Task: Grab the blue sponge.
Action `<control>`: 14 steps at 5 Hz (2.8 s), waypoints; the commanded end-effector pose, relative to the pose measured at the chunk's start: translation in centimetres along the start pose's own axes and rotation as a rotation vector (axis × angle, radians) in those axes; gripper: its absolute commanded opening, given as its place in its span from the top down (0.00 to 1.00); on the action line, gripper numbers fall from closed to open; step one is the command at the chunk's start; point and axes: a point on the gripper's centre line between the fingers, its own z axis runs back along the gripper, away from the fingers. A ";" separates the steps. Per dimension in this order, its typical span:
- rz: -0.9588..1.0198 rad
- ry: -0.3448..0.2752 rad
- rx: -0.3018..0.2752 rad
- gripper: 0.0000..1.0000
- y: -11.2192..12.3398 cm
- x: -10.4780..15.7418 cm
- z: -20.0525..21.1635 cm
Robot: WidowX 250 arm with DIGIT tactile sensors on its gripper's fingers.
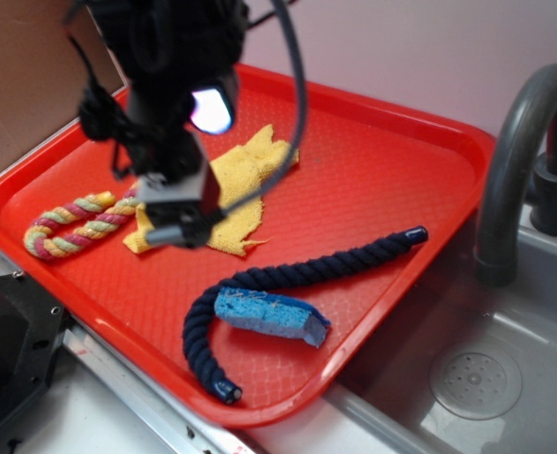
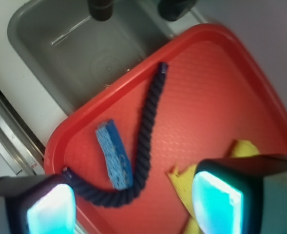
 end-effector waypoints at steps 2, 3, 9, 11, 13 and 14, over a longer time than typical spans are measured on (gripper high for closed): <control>-0.100 0.091 -0.029 0.00 -2.9 0.4 -5.0; -0.108 0.118 -0.040 0.00 -3.2 0.2 -6.3; -0.067 0.301 -0.089 1.00 -2.5 -1.8 -12.7; 0.010 0.283 -0.063 1.00 -1.9 -1.7 -10.5; 0.434 0.114 -0.172 1.00 1.0 -4.7 -1.9; 0.682 0.024 -0.145 1.00 1.3 -7.6 2.2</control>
